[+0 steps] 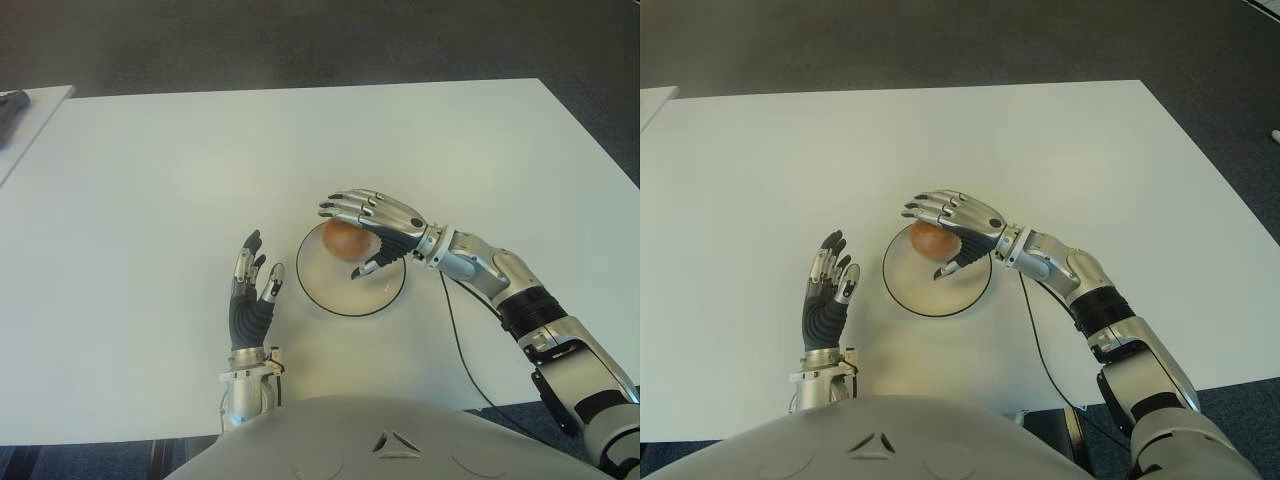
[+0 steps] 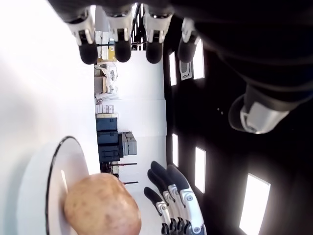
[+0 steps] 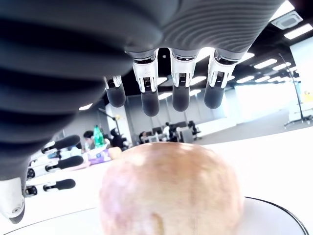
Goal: Put the apples into the plate.
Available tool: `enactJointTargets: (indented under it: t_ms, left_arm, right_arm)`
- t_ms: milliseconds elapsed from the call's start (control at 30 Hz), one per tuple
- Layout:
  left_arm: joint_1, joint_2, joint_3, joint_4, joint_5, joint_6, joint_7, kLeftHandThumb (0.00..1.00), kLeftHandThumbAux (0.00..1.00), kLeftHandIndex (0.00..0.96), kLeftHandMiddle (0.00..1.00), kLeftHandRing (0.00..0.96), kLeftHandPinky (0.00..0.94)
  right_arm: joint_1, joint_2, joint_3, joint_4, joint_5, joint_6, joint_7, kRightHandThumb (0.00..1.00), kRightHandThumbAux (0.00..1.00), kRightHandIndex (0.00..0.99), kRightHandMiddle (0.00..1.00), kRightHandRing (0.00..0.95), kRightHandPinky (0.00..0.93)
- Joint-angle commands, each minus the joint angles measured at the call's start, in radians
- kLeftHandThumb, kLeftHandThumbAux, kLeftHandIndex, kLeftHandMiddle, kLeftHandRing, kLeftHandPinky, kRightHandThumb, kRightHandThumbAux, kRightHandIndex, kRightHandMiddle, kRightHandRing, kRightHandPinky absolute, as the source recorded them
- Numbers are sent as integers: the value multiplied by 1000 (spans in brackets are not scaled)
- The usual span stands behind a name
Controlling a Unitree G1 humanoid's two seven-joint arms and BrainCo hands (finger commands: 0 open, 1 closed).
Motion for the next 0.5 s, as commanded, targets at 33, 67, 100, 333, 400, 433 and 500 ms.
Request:
enactJointTargets:
  t_ms: [33, 67, 100, 333, 400, 433, 500]
  left_arm:
    - [15, -13, 5, 16, -4, 8, 7, 71, 467, 93, 58, 32, 34]
    - [15, -13, 5, 16, -4, 8, 8, 72, 467, 93, 58, 32, 34]
    - [15, -14, 6, 17, -3, 10, 10, 72, 466, 94, 58, 33, 35]
    - [14, -19, 8, 22, 16, 11, 25, 80, 449, 101, 60, 34, 35]
    - [13, -18, 5, 20, 20, 9, 27, 80, 447, 100, 61, 34, 34]
    - [14, -18, 4, 20, 21, 9, 28, 80, 447, 99, 61, 34, 34]
    - [14, -18, 2, 20, 16, 6, 26, 77, 447, 97, 61, 34, 32]
  right_arm:
    - [17, -5, -4, -4, -11, 4, -9, 260, 532, 53, 118, 59, 53]
    - [17, -5, -4, -4, -11, 4, -9, 260, 532, 53, 118, 60, 54]
    - [18, -5, -4, -4, -10, 4, -10, 259, 531, 53, 118, 60, 55]
    - [27, -6, -10, -7, 16, 4, 1, 260, 533, 35, 104, 58, 65]
    - [37, 3, -20, -2, 50, 5, 3, 266, 531, 28, 101, 61, 76]
    - [40, 5, -23, -1, 60, 5, 4, 267, 530, 26, 100, 62, 79]
    - [52, 22, -34, 13, 118, 6, 16, 240, 543, 16, 84, 56, 75]
